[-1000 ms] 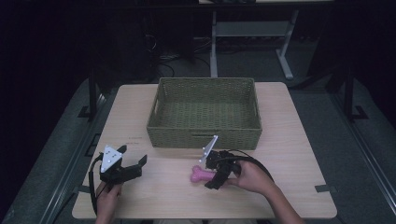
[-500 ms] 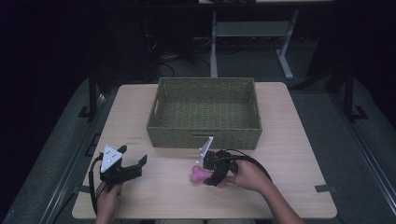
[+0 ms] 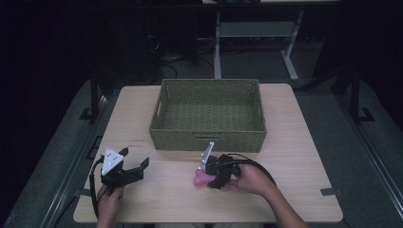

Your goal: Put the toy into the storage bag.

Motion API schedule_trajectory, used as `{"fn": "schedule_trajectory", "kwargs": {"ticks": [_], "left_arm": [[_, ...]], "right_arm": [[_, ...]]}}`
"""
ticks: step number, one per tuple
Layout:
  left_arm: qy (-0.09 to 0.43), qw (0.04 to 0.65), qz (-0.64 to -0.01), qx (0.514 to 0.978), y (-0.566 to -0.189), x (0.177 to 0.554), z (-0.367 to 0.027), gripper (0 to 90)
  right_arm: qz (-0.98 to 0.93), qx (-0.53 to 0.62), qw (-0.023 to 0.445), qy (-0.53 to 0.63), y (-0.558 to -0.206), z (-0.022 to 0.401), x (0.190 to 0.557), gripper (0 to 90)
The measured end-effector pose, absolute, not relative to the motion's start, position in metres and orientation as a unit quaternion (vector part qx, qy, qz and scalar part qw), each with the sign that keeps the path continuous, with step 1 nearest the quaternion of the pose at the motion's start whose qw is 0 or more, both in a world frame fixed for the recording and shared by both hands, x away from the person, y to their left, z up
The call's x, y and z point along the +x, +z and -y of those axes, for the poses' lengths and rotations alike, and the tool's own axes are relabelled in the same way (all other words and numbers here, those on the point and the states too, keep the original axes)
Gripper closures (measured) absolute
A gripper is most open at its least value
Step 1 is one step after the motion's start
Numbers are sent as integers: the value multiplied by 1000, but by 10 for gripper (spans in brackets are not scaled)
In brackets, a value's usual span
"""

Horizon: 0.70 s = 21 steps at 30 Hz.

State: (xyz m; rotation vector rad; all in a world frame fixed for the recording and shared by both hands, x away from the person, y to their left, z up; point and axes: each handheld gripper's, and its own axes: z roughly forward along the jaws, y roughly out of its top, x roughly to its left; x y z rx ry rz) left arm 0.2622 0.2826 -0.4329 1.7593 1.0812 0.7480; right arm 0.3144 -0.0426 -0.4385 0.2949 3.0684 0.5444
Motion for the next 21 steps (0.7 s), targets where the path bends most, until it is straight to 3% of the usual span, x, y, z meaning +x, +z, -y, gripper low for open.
{"fn": "schedule_trajectory", "kwargs": {"ticks": [21], "left_arm": [[302, 455, -442, 712, -432, 262, -284, 138]], "right_arm": [[-978, 89, -4, 190, -428, 59, 318, 578]]}}
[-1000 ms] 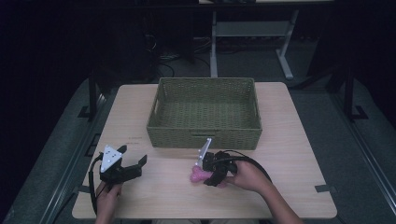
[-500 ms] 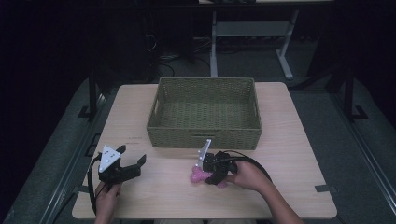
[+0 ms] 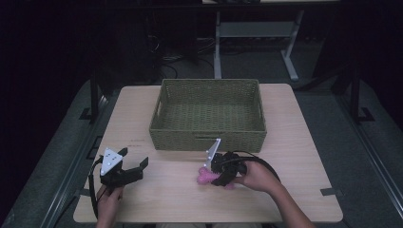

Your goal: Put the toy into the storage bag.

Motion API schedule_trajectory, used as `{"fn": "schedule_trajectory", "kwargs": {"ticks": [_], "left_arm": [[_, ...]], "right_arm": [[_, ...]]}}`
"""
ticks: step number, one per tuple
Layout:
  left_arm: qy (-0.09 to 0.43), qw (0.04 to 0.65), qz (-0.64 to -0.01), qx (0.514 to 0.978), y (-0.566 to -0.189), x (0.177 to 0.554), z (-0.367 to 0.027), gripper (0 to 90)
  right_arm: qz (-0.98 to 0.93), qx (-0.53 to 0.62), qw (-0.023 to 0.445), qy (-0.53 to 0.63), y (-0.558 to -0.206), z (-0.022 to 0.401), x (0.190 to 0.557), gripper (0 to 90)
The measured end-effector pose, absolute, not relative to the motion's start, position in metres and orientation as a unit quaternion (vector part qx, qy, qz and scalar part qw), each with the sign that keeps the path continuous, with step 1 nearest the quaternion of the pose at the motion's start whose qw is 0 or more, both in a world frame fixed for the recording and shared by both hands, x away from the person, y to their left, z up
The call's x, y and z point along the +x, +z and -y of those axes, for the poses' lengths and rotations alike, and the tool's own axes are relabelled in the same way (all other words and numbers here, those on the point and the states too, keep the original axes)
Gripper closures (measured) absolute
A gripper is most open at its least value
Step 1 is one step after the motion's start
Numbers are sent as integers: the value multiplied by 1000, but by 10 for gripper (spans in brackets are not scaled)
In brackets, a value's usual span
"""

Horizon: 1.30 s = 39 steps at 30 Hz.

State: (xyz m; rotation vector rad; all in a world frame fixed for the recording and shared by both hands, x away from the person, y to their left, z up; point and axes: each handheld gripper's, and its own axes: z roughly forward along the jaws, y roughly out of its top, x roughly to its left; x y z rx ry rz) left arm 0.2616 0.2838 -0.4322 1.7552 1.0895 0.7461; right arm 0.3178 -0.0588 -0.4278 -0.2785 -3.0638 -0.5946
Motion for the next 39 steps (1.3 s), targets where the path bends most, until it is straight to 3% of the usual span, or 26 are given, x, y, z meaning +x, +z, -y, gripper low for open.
{"fn": "schedule_trajectory", "kwargs": {"ticks": [10, 39], "left_arm": [[304, 456, -440, 712, -432, 262, -283, 138], [301, 456, -437, 714, -433, 262, -281, 138]], "right_arm": [[972, -93, 21, -213, -419, 72, 321, 578], [968, -87, 0, -237, -376, 93, 328, 578]]}}
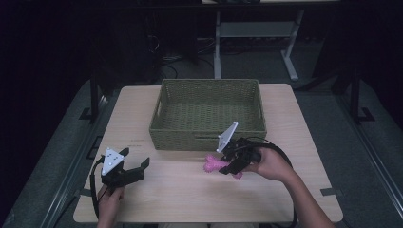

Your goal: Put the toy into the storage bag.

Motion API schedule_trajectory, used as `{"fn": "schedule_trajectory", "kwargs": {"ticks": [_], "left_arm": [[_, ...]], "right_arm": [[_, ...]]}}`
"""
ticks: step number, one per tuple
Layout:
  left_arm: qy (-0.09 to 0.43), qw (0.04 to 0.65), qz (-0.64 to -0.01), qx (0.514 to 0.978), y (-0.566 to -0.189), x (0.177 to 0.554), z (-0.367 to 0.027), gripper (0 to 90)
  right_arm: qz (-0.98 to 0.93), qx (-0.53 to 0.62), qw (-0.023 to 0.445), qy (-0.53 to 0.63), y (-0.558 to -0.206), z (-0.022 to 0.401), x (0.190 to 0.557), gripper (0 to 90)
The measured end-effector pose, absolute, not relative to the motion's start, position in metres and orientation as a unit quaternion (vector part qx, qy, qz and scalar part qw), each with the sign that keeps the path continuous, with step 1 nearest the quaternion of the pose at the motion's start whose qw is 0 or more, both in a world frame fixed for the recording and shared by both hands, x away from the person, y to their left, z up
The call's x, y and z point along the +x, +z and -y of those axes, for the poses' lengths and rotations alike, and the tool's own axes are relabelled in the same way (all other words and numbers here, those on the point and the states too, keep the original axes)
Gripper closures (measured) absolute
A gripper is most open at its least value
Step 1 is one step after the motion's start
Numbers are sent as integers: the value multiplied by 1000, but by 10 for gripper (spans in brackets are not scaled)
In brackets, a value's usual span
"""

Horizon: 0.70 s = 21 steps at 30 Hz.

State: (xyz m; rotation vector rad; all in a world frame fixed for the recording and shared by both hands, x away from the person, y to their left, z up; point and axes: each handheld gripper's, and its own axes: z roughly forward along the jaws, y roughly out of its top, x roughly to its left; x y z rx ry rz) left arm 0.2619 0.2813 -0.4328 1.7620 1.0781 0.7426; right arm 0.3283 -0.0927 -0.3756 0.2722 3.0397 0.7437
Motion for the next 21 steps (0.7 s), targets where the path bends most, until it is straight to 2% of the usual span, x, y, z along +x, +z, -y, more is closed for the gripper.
{"fn": "schedule_trajectory", "kwargs": {"ticks": [21], "left_arm": [[299, 457, -439, 713, -433, 263, -281, 138]], "right_arm": [[-964, 85, -7, 251, -352, 100, 348, 579]]}}
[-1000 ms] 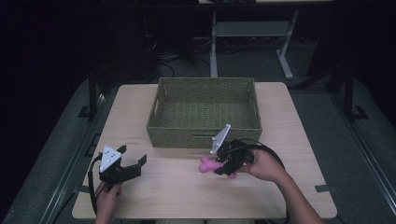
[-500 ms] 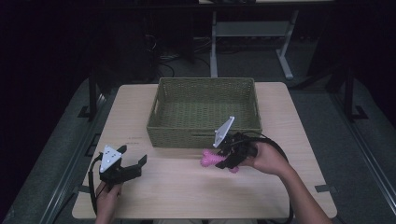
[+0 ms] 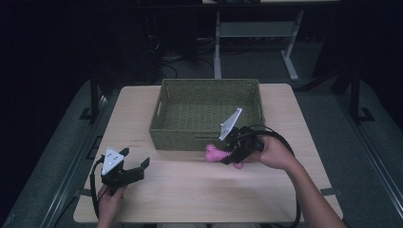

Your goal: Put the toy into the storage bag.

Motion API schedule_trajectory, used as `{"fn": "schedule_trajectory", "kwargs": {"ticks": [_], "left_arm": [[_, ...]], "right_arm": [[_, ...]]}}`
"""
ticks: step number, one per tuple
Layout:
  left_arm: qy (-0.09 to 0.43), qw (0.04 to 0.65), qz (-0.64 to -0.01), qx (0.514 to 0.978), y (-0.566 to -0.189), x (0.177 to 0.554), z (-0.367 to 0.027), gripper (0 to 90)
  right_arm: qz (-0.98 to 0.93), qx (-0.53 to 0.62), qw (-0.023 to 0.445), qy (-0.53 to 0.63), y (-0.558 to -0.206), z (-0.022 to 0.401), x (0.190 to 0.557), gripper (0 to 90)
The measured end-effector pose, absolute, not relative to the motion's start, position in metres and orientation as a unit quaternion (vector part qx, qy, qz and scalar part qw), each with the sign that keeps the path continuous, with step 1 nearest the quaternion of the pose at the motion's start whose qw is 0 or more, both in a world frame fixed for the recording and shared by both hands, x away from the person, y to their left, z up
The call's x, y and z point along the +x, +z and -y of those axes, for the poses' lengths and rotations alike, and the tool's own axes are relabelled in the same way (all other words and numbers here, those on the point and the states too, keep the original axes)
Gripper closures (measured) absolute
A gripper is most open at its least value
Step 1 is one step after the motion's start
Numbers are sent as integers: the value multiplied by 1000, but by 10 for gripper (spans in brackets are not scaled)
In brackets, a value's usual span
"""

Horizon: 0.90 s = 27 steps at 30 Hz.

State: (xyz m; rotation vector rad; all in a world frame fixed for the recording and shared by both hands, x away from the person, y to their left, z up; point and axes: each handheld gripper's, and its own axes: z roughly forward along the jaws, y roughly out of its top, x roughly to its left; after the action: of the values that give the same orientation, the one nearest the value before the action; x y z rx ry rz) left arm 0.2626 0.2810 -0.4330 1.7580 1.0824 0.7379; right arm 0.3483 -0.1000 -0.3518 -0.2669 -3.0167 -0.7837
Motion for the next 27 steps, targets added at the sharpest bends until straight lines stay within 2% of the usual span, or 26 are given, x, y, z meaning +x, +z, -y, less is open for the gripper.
{"fn": "schedule_trajectory", "kwargs": {"ticks": [27], "left_arm": [[300, 455, -436, 716, -433, 263, -281, 138]], "right_arm": [[965, -98, -2, -245, -325, 115, 371, 580]]}}
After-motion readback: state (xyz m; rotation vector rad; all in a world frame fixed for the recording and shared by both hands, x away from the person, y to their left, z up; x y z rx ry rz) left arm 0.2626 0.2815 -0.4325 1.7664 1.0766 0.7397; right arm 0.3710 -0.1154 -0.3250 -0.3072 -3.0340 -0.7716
